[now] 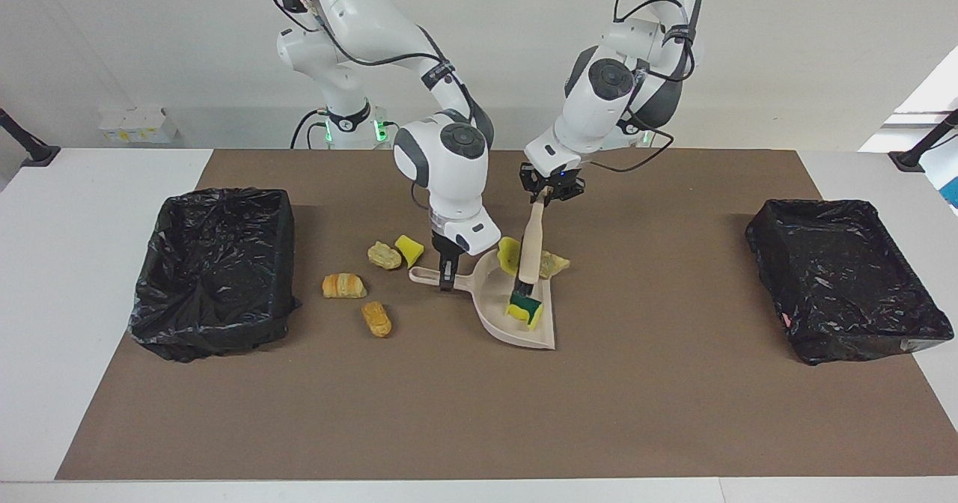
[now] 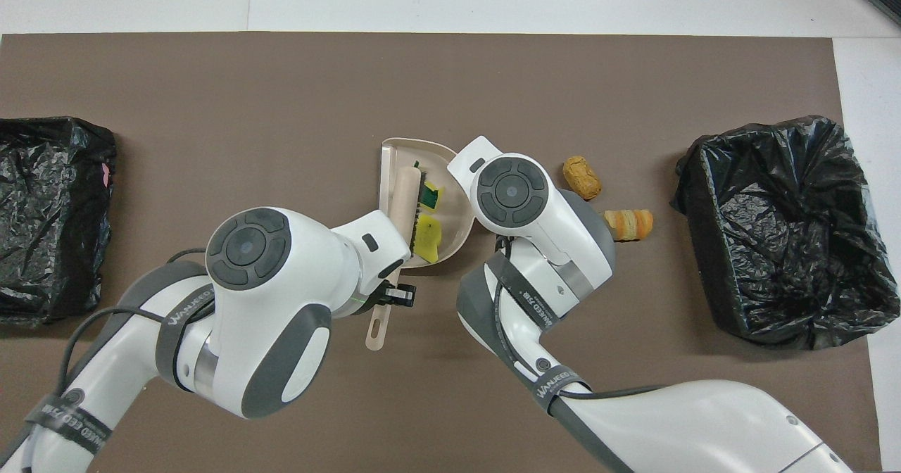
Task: Sweep and dump trash in bin
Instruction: 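Brush the pieces into the dustpan held by the right gripper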
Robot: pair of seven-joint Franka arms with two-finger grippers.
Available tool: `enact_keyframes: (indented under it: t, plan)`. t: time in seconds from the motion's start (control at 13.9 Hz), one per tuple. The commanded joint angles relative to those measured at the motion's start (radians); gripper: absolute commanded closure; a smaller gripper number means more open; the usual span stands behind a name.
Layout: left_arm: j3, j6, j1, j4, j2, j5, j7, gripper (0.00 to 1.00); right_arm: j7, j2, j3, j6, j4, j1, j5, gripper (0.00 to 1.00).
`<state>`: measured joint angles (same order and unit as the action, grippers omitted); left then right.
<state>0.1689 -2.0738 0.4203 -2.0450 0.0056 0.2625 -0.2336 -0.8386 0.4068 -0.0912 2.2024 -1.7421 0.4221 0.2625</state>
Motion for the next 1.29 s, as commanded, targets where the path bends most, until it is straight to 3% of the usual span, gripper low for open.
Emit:
enact_keyframes:
  t: [0.0, 0.43, 0.58, 0.79, 1.01, 1.22]
  plan:
    - [-0.008, 0.053, -0.015, 0.055, 0.016, 0.015, -0.047, 1.00, -0.014, 0.023, -0.005, 0.040, 0.003, -0.014, 0.004, 1.00]
    - [-0.009, 0.336, -0.049, 0.011, -0.047, -0.071, -0.317, 1.00, -0.014, 0.023, -0.005, 0.034, -0.001, -0.014, 0.004, 1.00]
    - [-0.008, 0.286, -0.044, -0.087, -0.102, -0.071, -0.473, 1.00, -0.014, 0.023, -0.005, 0.028, -0.002, -0.014, 0.006, 1.00]
    - [-0.008, 0.224, -0.044, -0.159, -0.104, -0.071, -0.696, 1.00, -0.014, 0.023, -0.005, 0.025, -0.002, -0.014, 0.006, 1.00]
    - [-0.003, 0.144, -0.034, -0.192, -0.076, -0.065, -0.682, 1.00, -0.014, 0.023, -0.005, 0.023, -0.002, -0.014, 0.006, 1.00]
    - [-0.002, 0.074, -0.031, -0.187, -0.046, 0.026, -0.520, 1.00, -0.013, 0.023, -0.005, 0.022, -0.002, -0.014, 0.006, 1.00]
